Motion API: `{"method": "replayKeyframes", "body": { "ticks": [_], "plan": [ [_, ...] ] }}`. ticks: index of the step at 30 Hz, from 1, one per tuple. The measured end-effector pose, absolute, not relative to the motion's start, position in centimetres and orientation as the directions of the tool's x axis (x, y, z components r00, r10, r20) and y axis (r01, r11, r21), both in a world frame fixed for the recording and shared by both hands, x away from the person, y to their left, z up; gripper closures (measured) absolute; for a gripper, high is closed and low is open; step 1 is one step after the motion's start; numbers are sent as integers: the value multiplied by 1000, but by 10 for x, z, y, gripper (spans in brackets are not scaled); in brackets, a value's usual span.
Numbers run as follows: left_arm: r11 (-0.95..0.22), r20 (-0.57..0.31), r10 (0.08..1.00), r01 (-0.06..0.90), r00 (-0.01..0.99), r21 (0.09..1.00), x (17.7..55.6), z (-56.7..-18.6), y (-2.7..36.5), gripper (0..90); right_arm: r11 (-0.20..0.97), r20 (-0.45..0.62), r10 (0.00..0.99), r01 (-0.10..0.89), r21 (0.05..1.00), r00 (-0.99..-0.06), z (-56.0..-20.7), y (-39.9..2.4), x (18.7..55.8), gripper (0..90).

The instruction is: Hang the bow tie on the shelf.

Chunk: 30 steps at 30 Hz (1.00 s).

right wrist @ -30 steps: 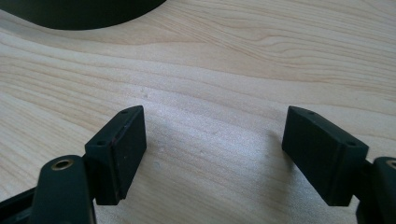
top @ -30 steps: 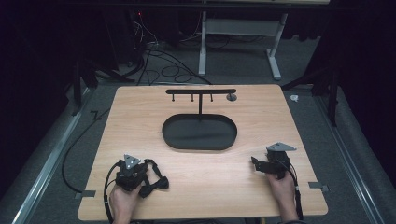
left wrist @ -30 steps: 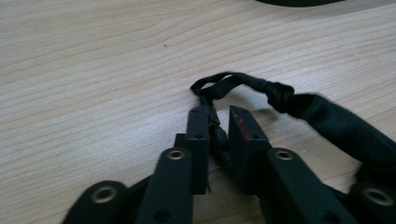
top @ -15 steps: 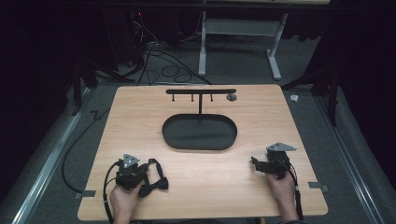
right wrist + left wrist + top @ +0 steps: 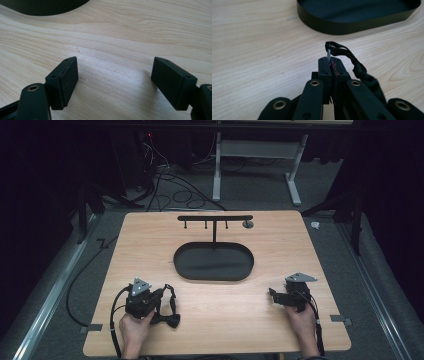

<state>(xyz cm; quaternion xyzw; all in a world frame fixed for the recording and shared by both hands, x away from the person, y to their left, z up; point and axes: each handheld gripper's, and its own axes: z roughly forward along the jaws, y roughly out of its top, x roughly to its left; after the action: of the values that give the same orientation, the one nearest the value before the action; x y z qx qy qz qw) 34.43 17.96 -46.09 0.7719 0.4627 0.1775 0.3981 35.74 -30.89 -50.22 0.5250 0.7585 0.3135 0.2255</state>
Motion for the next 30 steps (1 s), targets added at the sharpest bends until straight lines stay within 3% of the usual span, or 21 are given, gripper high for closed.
{"method": "replayKeyframes", "body": {
  "ticks": [30],
  "plan": [
    [-331,-35,785,468,618,819,360,-413,150,879,252,-13,938,655,712,-347,-502,-309,357,229]
  ]
}}
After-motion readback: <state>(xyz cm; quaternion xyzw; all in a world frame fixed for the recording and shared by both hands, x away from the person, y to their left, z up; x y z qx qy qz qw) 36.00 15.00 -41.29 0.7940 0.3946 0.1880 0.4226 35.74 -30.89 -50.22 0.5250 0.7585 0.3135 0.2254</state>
